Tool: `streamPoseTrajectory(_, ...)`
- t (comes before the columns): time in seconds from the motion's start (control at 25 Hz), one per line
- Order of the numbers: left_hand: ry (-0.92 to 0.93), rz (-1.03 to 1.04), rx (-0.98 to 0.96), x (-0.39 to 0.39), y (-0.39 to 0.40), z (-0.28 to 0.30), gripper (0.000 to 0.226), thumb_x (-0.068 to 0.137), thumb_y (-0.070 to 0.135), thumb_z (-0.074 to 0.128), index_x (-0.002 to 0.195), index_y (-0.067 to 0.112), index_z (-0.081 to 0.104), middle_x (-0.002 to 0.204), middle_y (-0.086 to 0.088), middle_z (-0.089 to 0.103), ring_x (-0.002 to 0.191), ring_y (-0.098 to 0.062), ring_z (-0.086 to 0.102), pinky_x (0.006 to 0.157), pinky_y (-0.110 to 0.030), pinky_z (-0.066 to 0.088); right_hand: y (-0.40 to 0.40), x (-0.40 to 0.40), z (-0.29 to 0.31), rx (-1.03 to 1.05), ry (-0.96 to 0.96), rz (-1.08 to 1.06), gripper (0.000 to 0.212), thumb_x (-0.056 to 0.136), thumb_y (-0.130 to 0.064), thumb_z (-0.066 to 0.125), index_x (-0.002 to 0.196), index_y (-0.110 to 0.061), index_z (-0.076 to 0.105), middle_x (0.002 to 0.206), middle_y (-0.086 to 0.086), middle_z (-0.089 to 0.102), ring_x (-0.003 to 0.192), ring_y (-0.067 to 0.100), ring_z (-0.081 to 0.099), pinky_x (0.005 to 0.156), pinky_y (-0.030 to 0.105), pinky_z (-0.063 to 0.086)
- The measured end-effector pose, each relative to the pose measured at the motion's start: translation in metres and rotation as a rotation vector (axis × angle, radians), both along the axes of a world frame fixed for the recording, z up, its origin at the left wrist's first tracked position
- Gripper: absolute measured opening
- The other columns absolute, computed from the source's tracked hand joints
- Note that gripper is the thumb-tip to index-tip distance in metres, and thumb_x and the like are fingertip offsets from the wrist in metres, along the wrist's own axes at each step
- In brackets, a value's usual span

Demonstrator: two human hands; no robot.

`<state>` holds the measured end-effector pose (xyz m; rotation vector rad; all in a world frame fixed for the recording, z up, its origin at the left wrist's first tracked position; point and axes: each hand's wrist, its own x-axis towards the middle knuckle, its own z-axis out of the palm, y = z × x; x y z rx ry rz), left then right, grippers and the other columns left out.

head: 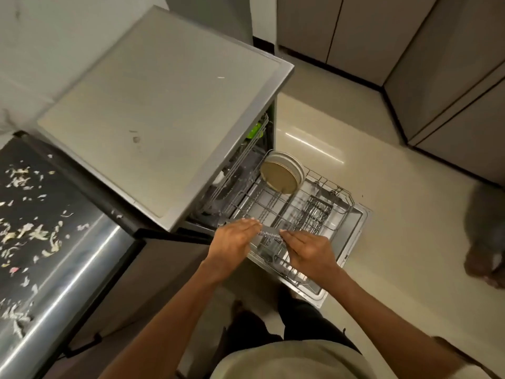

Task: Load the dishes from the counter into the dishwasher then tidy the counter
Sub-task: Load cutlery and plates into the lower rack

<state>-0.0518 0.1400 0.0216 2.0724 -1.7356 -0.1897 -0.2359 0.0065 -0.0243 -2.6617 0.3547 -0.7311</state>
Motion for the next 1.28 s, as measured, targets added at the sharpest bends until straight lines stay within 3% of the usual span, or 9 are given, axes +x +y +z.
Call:
streamPoseTrajectory(0.12, -0.017, -0.017, -0.008, 0.011, -0.043, -0.015, 0.035, 0.079, 0.000, 0.048, 0.096, 0.004, 0.078, 0.096, -0.009, 0.077, 0.088, -0.022, 0.075, 0.079, -0.038, 0.062, -0.019, 0.005, -0.016, 0.056, 0.014, -0.064, 0.028, 0.076, -0.003, 0.081, 0.104, -0.001, 0.077, 0.089, 0.007, 0.077, 0.071, 0.021, 0.074, 0.059, 0.026, 0.057)
streamPoseTrajectory(0.2, -0.031, -0.032, -0.006, 0.024, -0.070, -0.038, 0.031, 0.075, -0.006, 0.056, 0.095, 0.004, 0.078, 0.096, -0.008, 0.077, 0.088, -0.021, 0.075, 0.083, -0.038, 0.060, -0.034, 0.012, -0.032, 0.125, 0.038, -0.111, 0.034, 0.075, 0.000, 0.081, 0.109, 0.000, 0.075, 0.092, 0.008, 0.077, 0.075, 0.022, 0.074, 0.060, 0.027, 0.058)
streamPoseTrajectory(0.32, -0.013, -0.064, 0.060, 0.046, -0.102, -0.068, 0.046, 0.058, -0.017, 0.077, 0.098, 0.005, 0.077, 0.099, -0.008, 0.076, 0.092, -0.020, 0.074, 0.087, -0.037, 0.059, -0.055, 0.028, -0.056, 0.195, 0.088, -0.177, 0.037, 0.076, 0.004, 0.079, 0.113, 0.000, 0.074, 0.096, 0.010, 0.077, 0.077, 0.024, 0.075, 0.060, 0.029, 0.060)
streamPoseTrajectory(0.56, 0.035, -0.087, 0.193, 0.079, -0.155, -0.122, 0.057, 0.051, -0.024, 0.077, 0.103, 0.001, 0.075, 0.101, -0.015, 0.075, 0.093, -0.028, 0.074, 0.086, -0.045, 0.058, -0.098, 0.069, -0.114, 0.321, 0.254, -0.318, 0.055, 0.068, 0.011, 0.080, 0.119, -0.006, 0.071, 0.107, 0.013, 0.075, 0.081, 0.026, 0.076, 0.067, 0.041, 0.063)
streamPoseTrajectory(0.84, 0.163, 0.008, 0.416, 0.114, -0.204, -0.207, 0.057, 0.074, -0.021, 0.063, 0.124, 0.006, 0.065, 0.128, -0.014, 0.065, 0.122, -0.026, 0.061, 0.106, -0.037, 0.047, -0.135, 0.108, -0.193, 0.312, 0.318, -0.439, 0.054, 0.067, 0.005, 0.082, 0.119, -0.005, 0.071, 0.108, 0.016, 0.075, 0.075, 0.028, 0.075, 0.068, 0.047, 0.062)
streamPoseTrajectory(1.08, 0.200, 0.106, 0.309, 0.131, -0.229, -0.280, 0.060, 0.060, -0.030, 0.053, 0.108, 0.000, 0.073, 0.109, -0.017, 0.073, 0.105, -0.029, 0.069, 0.096, -0.044, 0.055, -0.154, 0.136, -0.270, 0.383, 0.273, -0.491, 0.049, 0.069, 0.005, 0.078, 0.116, -0.006, 0.073, 0.110, 0.016, 0.074, 0.091, 0.032, 0.075, 0.076, 0.048, 0.063)
streamPoseTrajectory(1.28, 0.160, 0.107, 0.302, 0.140, -0.223, -0.316, 0.055, 0.064, -0.027, 0.052, 0.107, 0.000, 0.073, 0.107, -0.016, 0.073, 0.102, -0.028, 0.071, 0.096, -0.044, 0.055, -0.146, 0.149, -0.304, 0.387, 0.192, -0.506, 0.043, 0.066, 0.012, 0.073, 0.107, -0.002, 0.075, 0.103, 0.018, 0.075, 0.081, 0.034, 0.076, 0.066, 0.047, 0.063)
